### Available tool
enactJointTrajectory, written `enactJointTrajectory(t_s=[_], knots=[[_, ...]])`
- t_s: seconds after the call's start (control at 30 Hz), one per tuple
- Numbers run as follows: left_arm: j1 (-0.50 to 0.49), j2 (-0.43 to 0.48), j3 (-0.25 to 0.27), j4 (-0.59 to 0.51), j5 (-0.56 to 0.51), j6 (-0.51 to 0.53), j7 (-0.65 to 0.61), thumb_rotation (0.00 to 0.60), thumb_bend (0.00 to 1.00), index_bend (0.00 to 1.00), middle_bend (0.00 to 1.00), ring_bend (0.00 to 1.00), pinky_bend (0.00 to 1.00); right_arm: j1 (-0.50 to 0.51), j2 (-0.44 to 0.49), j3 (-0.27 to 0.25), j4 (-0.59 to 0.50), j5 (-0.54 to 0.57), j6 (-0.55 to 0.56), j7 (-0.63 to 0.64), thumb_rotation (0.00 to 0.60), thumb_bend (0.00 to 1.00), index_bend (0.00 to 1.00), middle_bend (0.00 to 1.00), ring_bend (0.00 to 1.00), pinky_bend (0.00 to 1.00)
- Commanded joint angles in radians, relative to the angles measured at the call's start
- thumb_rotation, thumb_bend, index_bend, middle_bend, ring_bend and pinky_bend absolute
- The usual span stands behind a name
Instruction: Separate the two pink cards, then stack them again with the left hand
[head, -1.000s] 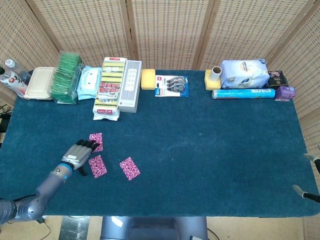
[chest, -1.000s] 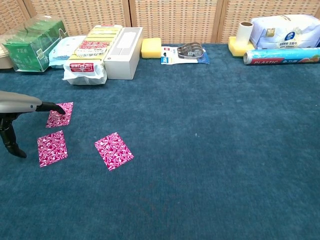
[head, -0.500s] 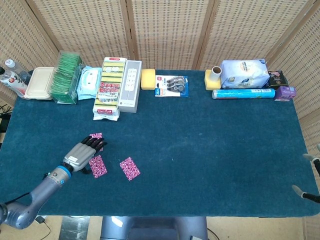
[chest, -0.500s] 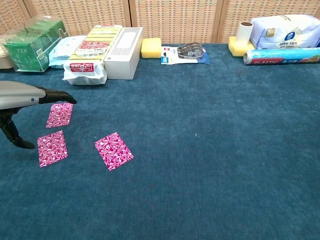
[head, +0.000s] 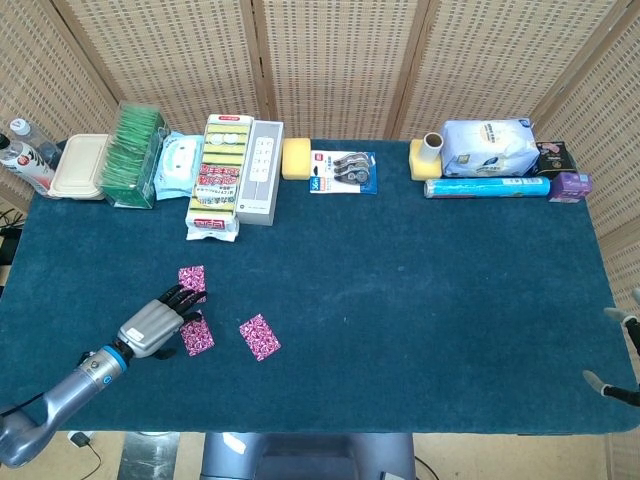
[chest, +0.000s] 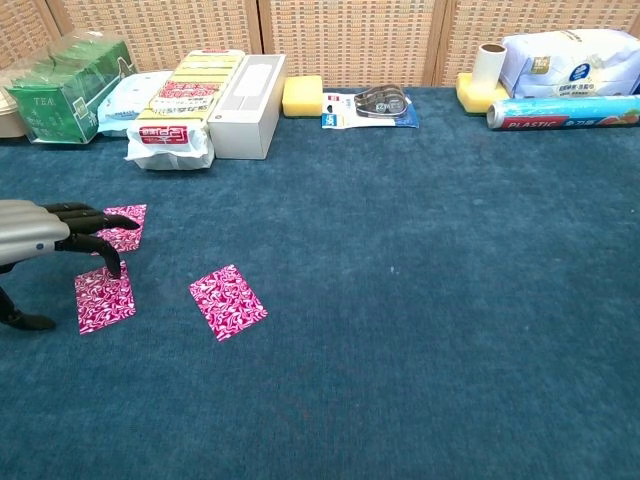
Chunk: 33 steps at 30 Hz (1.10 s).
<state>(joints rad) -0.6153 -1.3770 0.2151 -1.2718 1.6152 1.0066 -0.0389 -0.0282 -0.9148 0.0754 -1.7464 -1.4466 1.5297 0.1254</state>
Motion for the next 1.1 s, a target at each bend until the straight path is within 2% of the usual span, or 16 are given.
enactJointTrajectory(t_s=[0.03,0.4,0.6,0.73,1.1], knots=[[0.004,-0.008,0.0,0.008,0.012,0.003,0.007,0.6,0.21,0.27,0.0,0.0,0.0,0.0,0.0,0.0,0.0,0.0,0.001,0.001,0.6,0.0,0.2,0.02,0.0,0.0],[0.01,-0.014,-0.028,0.013,0.044,0.038,0.022,0.6,0.21,0.27,0.0,0.0,0.0,0.0,0.003,0.002,-0.002,0.004,0.0,0.005,0.6,0.0,0.2,0.02,0.0,0.0],[0.005,-0.039,-0.017,0.063,0.126,0.077,0.095,0.6,0.21,0.27,0.0,0.0,0.0,-0.003,0.002,0.002,0.005,0.003,0.005,0.01,0.6,0.0,0.2,0.02,0.0,0.0],[0.002,-0.046,-0.01,0.102,0.171,0.114,0.084,0.6,0.2,0.27,0.0,0.0,0.0,-0.001,0.001,0.003,0.003,0.005,0.001,0.006,0.6,0.0,0.2,0.02,0.0,0.0],[-0.011,-0.048,-0.009,0.119,0.193,0.103,0.104,0.6,0.21,0.27,0.0,0.0,0.0,-0.002,0.002,0.003,0.003,0.006,0.003,0.007,0.6,0.0,0.2,0.02,0.0,0.0]])
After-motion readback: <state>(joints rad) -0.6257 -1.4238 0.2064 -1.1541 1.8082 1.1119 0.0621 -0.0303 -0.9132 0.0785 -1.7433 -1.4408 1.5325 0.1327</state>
